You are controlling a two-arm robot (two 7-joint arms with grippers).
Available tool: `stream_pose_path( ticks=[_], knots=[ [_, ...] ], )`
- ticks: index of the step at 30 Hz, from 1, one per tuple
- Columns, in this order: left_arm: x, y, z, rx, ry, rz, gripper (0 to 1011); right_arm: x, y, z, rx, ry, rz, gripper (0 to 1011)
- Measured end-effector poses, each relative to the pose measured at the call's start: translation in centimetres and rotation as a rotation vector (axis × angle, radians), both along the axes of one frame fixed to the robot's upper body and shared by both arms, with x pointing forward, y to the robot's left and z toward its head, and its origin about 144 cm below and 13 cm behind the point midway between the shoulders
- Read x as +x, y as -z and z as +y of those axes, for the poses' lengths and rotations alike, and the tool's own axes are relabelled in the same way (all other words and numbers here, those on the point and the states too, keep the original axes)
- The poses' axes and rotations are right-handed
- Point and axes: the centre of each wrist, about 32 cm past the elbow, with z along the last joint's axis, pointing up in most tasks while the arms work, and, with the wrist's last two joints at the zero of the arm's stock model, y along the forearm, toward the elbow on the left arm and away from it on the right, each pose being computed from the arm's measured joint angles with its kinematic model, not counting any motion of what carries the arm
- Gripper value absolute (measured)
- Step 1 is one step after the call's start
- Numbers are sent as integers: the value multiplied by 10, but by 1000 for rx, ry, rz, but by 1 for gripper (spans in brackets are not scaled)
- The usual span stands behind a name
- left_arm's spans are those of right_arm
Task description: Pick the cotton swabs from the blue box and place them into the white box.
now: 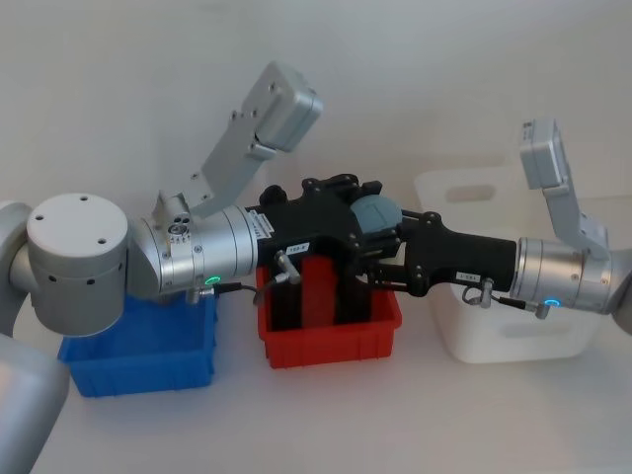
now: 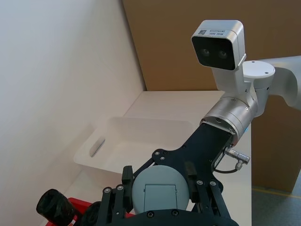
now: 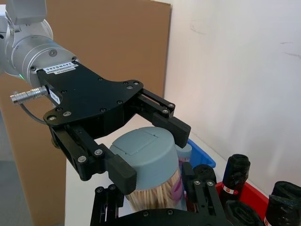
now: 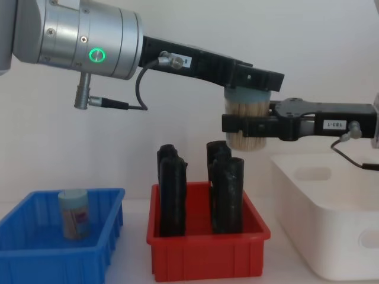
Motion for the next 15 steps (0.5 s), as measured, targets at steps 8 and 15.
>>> stream_pose_path(
  ticks=[8,15],
  knots=[
    [0,0,0,0,0,0,670,0,0,1,0,-5,-1,668],
    [0,0,0,0,0,0,670,-1,-1,1,1,-7,0,668]
  ],
)
